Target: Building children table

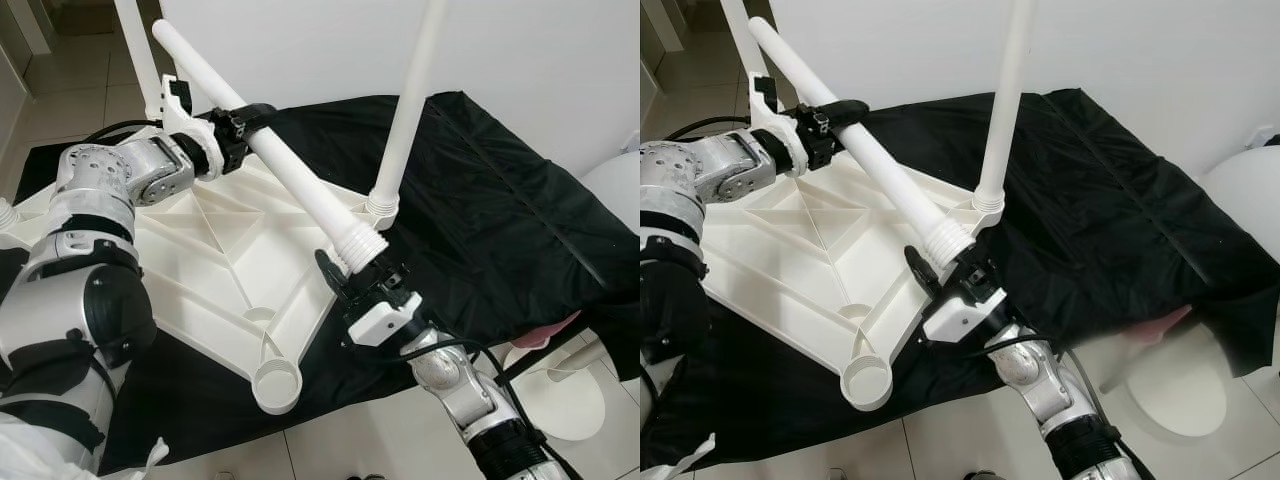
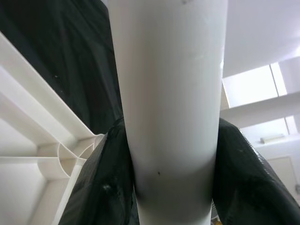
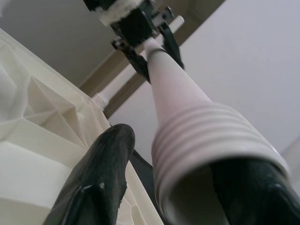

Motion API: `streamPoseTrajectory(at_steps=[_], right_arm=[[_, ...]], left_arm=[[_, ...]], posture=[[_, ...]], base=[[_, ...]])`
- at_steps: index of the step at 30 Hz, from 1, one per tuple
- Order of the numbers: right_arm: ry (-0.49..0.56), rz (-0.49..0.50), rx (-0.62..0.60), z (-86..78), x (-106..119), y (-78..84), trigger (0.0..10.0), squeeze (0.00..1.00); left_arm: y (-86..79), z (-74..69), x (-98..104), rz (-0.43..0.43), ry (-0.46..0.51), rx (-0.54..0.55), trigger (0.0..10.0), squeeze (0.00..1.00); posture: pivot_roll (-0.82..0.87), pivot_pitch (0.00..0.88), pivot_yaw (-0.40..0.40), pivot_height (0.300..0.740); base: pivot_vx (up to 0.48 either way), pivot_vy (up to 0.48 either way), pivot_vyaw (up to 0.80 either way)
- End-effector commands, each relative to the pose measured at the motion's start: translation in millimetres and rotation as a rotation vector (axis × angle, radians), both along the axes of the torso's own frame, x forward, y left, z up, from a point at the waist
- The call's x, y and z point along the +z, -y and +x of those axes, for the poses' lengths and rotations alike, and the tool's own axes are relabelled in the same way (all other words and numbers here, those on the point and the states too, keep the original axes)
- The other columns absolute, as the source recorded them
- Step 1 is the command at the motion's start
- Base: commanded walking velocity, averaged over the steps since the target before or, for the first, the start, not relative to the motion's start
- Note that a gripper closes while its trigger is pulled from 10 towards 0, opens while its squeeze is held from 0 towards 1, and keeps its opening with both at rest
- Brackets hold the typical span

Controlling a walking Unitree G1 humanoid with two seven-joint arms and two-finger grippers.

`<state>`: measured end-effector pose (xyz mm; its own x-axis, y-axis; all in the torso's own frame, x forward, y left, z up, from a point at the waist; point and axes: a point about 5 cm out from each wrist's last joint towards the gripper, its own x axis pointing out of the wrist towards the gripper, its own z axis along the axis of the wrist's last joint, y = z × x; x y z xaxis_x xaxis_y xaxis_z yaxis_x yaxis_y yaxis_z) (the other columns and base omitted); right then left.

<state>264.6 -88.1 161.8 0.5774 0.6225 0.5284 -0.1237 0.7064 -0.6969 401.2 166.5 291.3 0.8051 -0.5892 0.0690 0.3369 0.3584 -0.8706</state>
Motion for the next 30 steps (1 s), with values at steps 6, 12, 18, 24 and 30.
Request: streamPoseTrajectory(at_steps=[6, 12, 18, 24, 30], right_arm=[[-0.015, 0.005, -0.040, -8.7, -11.1, 13.6, 10.0, 0.00], [-0.058, -0.008, -0.057, -15.4, -22.8, 20.9, 10.0, 0.00], [-0.086, 0.063, -0.121, -11.7, -19.0, 31.9, 10.0, 0.00], [-0.184, 0.209, -0.176, 7.3, -5.7, 36.3, 10.0, 0.00], [-0.283, 0.345, -0.119, 22.8, 15.2, 25.1, 10.0, 0.00]], left_arm=[[-12.5, 0.5, 12.0, -0.056, 0.070, 0.031, 10.0, 0.00], [-23.7, 1.7, 13.7, -0.081, 0.062, 0.089, 10.0, 0.00], [-32.1, 3.5, 18.7, -0.045, 0.123, 0.150, 10.0, 0.00], [-43.5, 5.4, 26.7, 0.045, 0.207, 0.266, 10.0, 0.00], [-50.4, 3.7, 36.7, 0.142, 0.329, 0.370, 10.0, 0.00]], posture=[[-0.05, 0.060, 0.009, 0.740], [-0.05, 0.064, 0.012, 0.740], [-0.05, 0.066, 0.014, 0.740], [-0.06, 0.065, 0.015, 0.740], [-0.06, 0.061, 0.015, 0.740]], base=[[0.000, 0.000, 0.00], [0.000, 0.000, 0.00], [0.000, 0.000, 0.00], [0.000, 0.000, 0.00], [0.000, 0.000, 0.00]])
